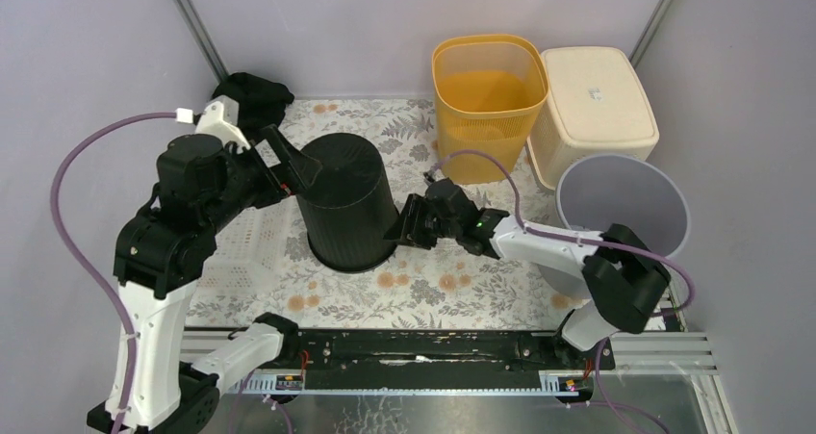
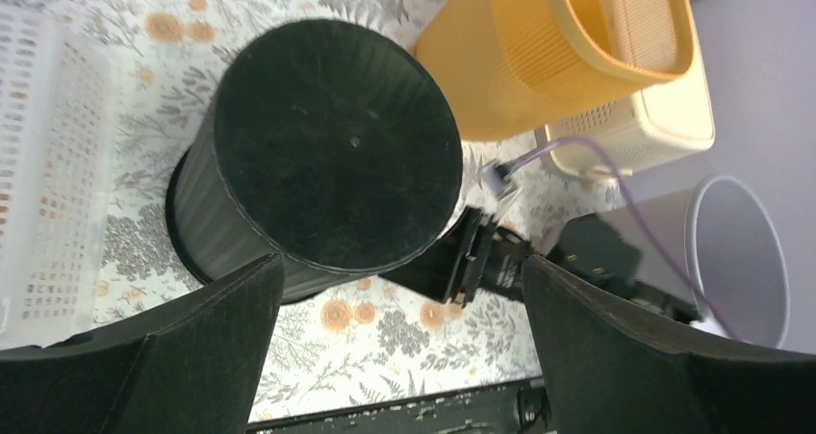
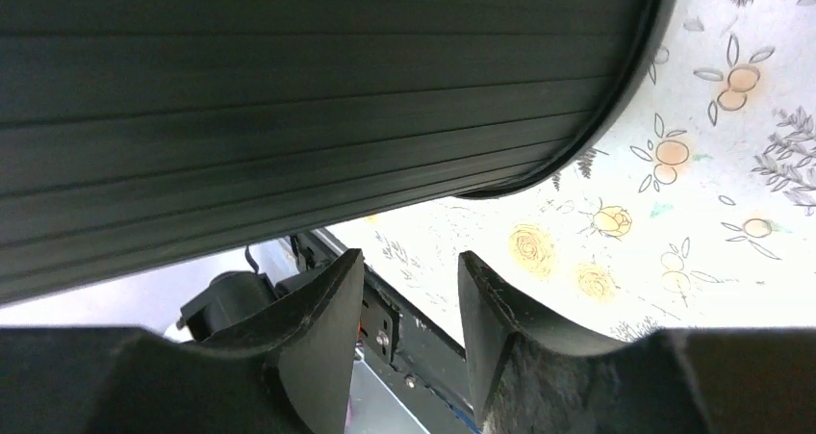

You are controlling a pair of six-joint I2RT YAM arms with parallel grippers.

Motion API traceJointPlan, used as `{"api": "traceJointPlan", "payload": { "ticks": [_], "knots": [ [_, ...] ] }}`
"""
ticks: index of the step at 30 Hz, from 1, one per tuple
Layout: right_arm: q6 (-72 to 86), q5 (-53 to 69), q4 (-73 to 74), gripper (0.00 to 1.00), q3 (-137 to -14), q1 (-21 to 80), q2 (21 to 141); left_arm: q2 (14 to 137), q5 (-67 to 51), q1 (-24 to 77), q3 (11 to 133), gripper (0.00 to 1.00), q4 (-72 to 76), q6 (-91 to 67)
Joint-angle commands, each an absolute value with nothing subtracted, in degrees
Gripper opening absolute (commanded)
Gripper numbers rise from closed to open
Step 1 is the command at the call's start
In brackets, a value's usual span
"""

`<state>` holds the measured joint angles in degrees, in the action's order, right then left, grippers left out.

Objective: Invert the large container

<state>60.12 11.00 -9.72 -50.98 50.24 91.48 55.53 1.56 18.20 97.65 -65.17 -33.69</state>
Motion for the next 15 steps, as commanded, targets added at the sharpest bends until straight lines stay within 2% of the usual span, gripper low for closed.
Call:
{"api": "traceJointPlan", "payload": {
  "ticks": [1,7,15],
  "knots": [
    [50.30,7.50,3.00,0.48,-57.89,49.83,83.71,56.60,-6.20,17.78,95.69,1.00,-63.37,-30.78],
    [44.85,5.04,13.68,0.52,-60.07,49.62,78.41,55.93,-10.56,17.75,95.03,1.00,-68.52,-30.74],
    [45.41,5.99,13.58,0.53,-54.40,49.57,73.28,50.17,-15.19,17.75,85.82,1.00,-70.59,-34.46]
  ]
}}
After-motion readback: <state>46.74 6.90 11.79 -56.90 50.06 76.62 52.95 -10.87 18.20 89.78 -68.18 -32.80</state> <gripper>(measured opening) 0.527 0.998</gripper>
